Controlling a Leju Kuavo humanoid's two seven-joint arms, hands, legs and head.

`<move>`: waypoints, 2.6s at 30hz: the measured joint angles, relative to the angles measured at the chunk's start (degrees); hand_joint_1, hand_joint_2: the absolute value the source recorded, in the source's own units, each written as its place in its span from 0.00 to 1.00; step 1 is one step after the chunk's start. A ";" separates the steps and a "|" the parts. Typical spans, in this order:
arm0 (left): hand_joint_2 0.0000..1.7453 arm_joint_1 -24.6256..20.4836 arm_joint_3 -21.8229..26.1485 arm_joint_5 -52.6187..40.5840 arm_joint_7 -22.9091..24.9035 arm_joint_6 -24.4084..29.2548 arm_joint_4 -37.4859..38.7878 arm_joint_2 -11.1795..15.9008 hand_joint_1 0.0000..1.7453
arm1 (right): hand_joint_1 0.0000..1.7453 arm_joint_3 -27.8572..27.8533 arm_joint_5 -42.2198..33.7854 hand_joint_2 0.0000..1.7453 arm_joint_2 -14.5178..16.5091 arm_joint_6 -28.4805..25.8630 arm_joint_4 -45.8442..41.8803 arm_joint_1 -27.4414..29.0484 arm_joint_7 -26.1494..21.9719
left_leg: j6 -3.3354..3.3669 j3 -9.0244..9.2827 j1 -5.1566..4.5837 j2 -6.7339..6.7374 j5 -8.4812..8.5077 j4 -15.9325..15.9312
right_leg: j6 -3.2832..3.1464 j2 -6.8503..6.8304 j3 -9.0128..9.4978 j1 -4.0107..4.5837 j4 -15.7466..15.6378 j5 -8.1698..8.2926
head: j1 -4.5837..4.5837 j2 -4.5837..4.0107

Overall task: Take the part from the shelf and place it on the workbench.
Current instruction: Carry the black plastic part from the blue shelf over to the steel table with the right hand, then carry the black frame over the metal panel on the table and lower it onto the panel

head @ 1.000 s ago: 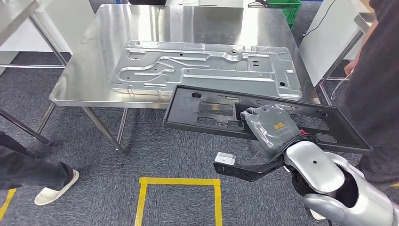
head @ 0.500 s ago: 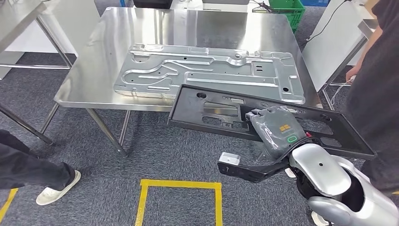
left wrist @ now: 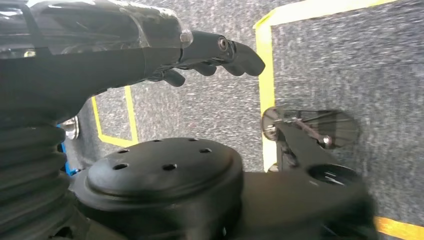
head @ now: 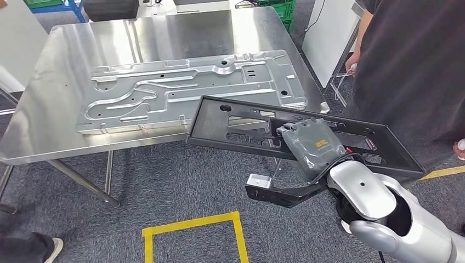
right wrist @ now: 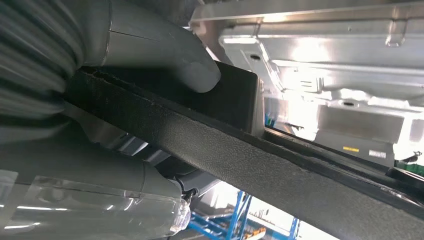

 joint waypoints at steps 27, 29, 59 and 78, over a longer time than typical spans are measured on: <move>1.00 0.16 -0.02 -0.24 0.64 0.38 -0.02 -0.04 0.00 | 1.00 8.10 3.39 1.00 1.68 -6.78 -1.16 -8.45 -4.91 | 1.77 2.20 -0.52 0.44 0.84 -4.90 | 1.34 0.50 0.69 -0.23 -0.82 -0.41 | 0.44 0.00; 1.00 0.15 -0.02 -0.22 0.63 0.38 -0.02 -0.05 0.00 | 1.00 8.83 3.38 1.00 1.89 -6.71 -1.16 -9.01 -4.99 | 1.77 2.22 -0.51 0.44 0.84 -4.90 | 1.35 0.50 0.69 -0.21 -0.79 -0.42 | 0.45 0.00; 1.00 0.16 0.00 0.98 1.01 0.57 -0.02 -0.48 0.00 | 1.00 15.75 1.98 1.00 3.90 -7.31 -1.14 -13.11 -6.05 | 1.77 2.26 -0.51 0.34 0.84 -4.90 | 1.35 0.54 0.71 -0.22 -0.73 -0.43 | 0.45 0.00; 1.00 0.16 0.00 1.07 1.75 0.66 -0.02 -0.52 0.00 | 1.00 16.84 1.40 1.00 4.51 -7.62 -1.14 -13.87 -6.67 | 1.83 2.24 -0.61 0.23 0.79 -4.80 | 1.45 0.55 0.74 -0.25 -0.88 -0.37 | 0.45 0.00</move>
